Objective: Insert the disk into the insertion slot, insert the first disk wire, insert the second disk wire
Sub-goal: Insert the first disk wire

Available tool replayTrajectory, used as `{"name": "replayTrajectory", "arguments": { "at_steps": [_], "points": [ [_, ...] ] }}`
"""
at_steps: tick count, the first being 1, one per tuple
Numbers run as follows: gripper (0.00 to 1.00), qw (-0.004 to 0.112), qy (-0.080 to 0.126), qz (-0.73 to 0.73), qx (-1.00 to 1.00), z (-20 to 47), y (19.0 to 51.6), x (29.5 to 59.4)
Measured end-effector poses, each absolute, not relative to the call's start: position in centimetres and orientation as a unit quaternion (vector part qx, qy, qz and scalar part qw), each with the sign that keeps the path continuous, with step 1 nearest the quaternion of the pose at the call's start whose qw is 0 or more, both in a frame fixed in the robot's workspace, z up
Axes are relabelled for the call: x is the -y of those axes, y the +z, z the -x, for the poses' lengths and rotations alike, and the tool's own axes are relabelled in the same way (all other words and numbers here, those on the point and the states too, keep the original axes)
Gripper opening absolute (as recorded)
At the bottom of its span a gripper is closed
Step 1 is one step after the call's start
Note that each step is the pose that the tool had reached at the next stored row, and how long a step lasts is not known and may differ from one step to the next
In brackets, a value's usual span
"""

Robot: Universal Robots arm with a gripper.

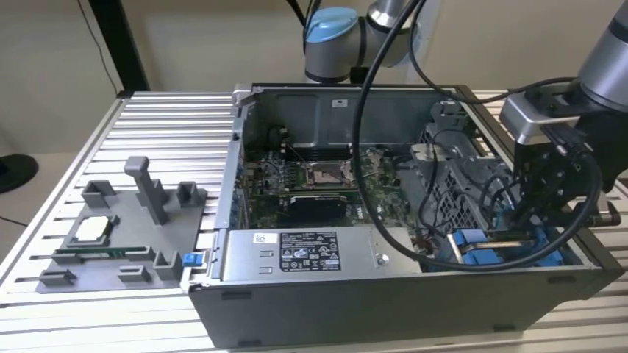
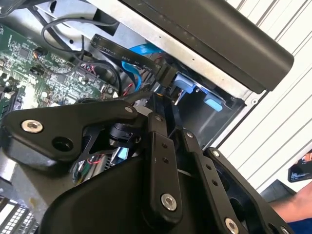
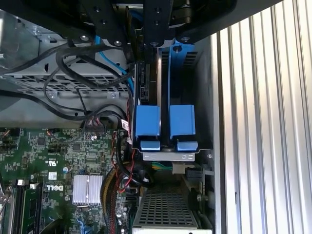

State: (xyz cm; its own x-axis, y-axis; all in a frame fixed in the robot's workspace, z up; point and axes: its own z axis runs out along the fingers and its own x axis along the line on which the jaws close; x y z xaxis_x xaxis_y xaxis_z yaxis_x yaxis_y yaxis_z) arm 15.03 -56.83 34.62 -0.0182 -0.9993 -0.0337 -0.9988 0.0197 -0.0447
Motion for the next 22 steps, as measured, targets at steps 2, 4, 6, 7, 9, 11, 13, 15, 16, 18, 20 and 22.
{"name": "replayTrajectory", "arguments": {
  "at_steps": [2, 4, 6, 7, 9, 11, 13, 15, 16, 18, 20, 22],
  "points": [
    [0.0, 0.028, -0.004, 0.7, -0.714, -15.02, 34.54, 56.84],
    [0.0, 0.028, -0.004, 0.7, -0.714, -15.02, 34.5, 56.84],
    [0.0, 0.028, -0.004, 0.7, -0.714, -15.02, 34.48, 56.84],
    [0.0, 0.028, -0.004, 0.7, -0.714, -15.02, 34.46, 56.84],
    [0.0, 0.028, -0.004, 0.7, -0.714, -15.02, 34.42, 56.84],
    [0.0, 0.028, -0.004, 0.7, -0.714, -15.02, 34.38, 56.84],
    [0.0, 0.028, -0.004, 0.7, -0.714, -15.03, 34.34, 56.84],
    [0.0, 0.027, -0.005, 0.7, -0.714, -15.02, 34.3, 56.84],
    [0.0, 0.027, -0.005, 0.7, -0.714, -15.02, 34.27, 56.84],
    [0.0, 0.027, -0.005, 0.7, -0.714, -15.01, 34.24, 56.84],
    [0.0, 0.027, -0.005, 0.7, -0.714, -15.0, 34.21, 56.83],
    [0.0, 0.027, -0.005, 0.7, -0.714, -15.0, 34.11, 56.82]
  ]
}}
